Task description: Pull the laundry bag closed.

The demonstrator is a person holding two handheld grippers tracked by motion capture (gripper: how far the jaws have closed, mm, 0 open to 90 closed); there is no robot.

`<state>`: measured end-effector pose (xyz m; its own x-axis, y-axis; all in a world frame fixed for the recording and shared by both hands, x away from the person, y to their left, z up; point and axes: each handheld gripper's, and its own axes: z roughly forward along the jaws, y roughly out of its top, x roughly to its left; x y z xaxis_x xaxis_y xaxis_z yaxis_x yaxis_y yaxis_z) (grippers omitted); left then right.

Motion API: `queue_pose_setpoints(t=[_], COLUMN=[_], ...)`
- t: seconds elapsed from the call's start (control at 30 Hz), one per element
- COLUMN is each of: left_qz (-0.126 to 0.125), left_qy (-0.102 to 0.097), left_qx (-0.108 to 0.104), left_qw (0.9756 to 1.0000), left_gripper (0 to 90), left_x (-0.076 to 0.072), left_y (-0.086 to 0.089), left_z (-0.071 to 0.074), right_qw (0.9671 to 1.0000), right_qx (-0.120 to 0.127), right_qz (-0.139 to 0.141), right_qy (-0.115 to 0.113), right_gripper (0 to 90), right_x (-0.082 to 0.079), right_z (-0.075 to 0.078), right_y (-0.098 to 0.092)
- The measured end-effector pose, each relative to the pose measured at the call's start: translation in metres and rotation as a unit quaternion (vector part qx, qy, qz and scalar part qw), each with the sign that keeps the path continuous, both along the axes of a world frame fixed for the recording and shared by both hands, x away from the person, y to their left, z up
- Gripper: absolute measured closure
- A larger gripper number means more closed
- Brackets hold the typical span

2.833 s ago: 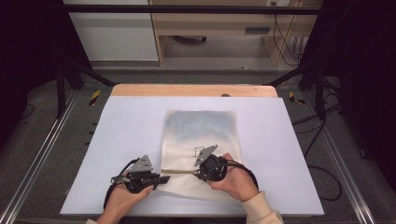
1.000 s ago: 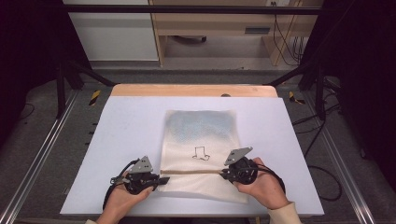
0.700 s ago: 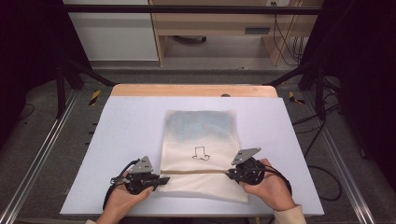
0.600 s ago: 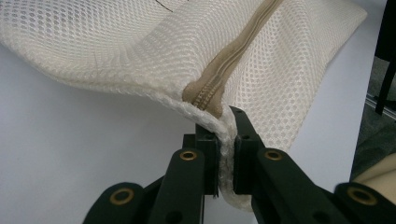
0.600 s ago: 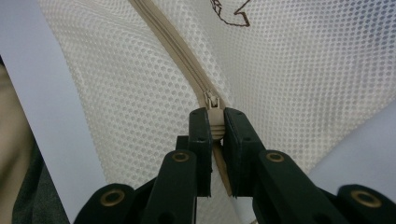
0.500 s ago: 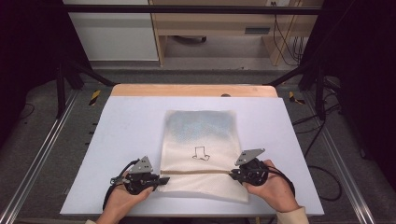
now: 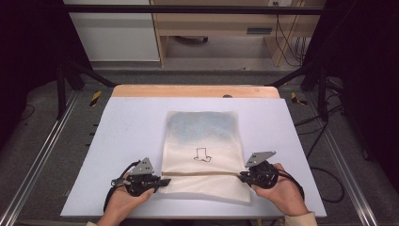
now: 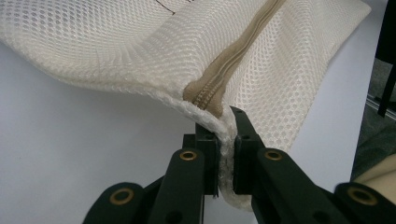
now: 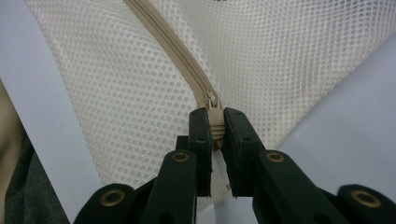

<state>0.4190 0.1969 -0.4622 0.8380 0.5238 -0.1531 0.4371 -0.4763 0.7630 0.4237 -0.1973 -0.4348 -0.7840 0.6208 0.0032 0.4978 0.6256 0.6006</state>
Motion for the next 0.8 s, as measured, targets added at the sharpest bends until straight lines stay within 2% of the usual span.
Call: queue_pose_setpoints(t=[0.8], left_qz=[0.001], left_qy=[-0.005], left_qx=[0.007], left_qw=[1.0], left_gripper=[84.1], left_x=[-0.002], left_y=[0.002], left_z=[0.001], right_qw=[0.9996], right_qx=[0.002], right_qz=[-0.017], right_qy=[0.02], right_gripper=[82.2], right_x=[-0.004], right_z=[-0.011], right_y=[-0.019])
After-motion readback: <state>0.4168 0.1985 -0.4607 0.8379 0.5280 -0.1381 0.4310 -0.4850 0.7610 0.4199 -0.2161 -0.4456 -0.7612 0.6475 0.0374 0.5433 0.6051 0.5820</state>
